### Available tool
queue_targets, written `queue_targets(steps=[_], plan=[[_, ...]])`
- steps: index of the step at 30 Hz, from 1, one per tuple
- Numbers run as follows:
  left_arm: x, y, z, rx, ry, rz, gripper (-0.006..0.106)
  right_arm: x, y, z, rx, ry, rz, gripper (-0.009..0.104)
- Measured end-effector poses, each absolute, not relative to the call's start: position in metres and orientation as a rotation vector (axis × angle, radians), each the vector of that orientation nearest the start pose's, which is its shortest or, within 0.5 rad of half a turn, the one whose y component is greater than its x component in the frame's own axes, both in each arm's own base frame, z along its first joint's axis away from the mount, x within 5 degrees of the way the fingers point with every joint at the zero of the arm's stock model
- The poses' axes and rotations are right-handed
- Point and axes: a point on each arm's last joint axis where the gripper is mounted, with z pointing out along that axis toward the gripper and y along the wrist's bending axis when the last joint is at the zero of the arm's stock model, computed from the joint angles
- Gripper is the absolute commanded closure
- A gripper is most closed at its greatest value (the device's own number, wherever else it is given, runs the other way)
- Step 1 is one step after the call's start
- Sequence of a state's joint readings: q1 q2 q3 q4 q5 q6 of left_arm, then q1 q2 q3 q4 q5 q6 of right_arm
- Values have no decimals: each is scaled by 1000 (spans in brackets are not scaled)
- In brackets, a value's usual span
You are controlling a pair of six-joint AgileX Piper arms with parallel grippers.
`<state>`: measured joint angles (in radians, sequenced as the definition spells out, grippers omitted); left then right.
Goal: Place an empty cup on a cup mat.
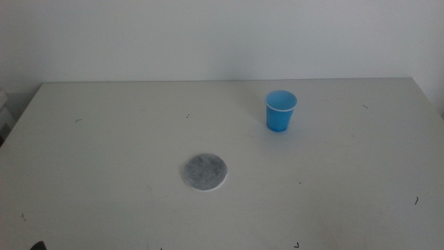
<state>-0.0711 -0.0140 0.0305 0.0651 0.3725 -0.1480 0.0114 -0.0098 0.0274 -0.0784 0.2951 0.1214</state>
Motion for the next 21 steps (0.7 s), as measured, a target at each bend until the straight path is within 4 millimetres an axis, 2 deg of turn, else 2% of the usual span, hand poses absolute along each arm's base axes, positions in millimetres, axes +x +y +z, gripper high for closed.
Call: queue_targets(steps=[2, 5, 10, 14, 21], plan=[[53, -2, 170, -32, 1872, -87, -5, 53, -2, 184, 56, 1796, 24, 8], [53, -2, 170, -32, 1872, -87, -5, 51, -2, 206, 63, 1772, 27, 8], [53, -2, 170, -32, 1872, -87, -5, 55, -3, 237, 76, 1860, 21, 8], [53, -2, 170, -32, 1872, -87, -5, 70, -3, 258, 81, 1953, 15, 8], [53, -2, 170, -32, 1872, -87, -5, 108, -2, 298, 83, 2030, 11, 8]])
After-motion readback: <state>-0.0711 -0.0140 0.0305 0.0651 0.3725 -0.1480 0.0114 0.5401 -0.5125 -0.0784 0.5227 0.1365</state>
